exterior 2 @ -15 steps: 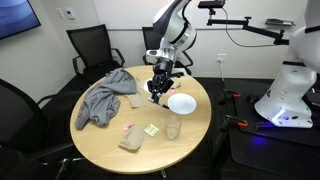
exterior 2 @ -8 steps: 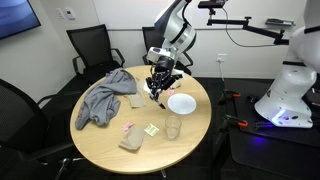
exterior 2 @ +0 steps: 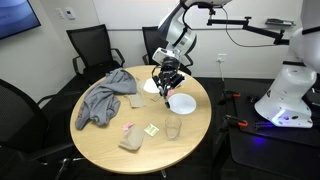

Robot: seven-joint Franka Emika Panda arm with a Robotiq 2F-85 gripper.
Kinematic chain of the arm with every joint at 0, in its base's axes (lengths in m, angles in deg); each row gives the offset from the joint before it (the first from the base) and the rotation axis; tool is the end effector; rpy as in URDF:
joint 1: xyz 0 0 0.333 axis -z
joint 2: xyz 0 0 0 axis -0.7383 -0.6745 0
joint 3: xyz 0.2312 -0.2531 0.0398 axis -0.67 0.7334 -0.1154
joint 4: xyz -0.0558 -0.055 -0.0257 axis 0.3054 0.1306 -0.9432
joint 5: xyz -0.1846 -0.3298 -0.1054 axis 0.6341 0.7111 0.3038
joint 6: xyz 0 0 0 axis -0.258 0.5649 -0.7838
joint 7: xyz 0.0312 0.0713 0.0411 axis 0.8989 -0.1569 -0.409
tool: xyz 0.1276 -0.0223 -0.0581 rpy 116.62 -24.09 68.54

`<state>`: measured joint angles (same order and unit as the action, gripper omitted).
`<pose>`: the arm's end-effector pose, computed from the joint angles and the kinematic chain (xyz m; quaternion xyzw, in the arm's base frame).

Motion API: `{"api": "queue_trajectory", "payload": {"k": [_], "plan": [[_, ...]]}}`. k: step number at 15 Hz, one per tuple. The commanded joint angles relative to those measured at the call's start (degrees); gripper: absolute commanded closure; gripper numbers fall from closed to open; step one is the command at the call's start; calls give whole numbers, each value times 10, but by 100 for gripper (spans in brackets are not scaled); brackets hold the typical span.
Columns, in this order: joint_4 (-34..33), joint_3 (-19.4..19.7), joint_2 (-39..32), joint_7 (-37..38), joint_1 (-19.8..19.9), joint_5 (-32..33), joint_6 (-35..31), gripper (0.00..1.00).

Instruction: Put the marker inside the cup

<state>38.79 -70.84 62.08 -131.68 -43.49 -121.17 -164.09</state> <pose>0.5225 0.0884 0.2534 -0.5775 -0.5007 -0.3981 0.5073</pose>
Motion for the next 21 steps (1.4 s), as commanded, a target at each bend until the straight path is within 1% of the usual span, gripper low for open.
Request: {"api": "queue_trajectory", "payload": {"k": [1,5,8,14,20,21], "plan": [[-3,12,-21,-58,6,19,50,97],[-6,20,-52,-105,10,35,76,97],[-10,25,-74,-122,13,42,81,97],[-15,29,-114,-141,10,50,65,97],[-42,30,-135,-132,6,46,49,97],[-46,11,-137,-132,23,52,35,97]]}}
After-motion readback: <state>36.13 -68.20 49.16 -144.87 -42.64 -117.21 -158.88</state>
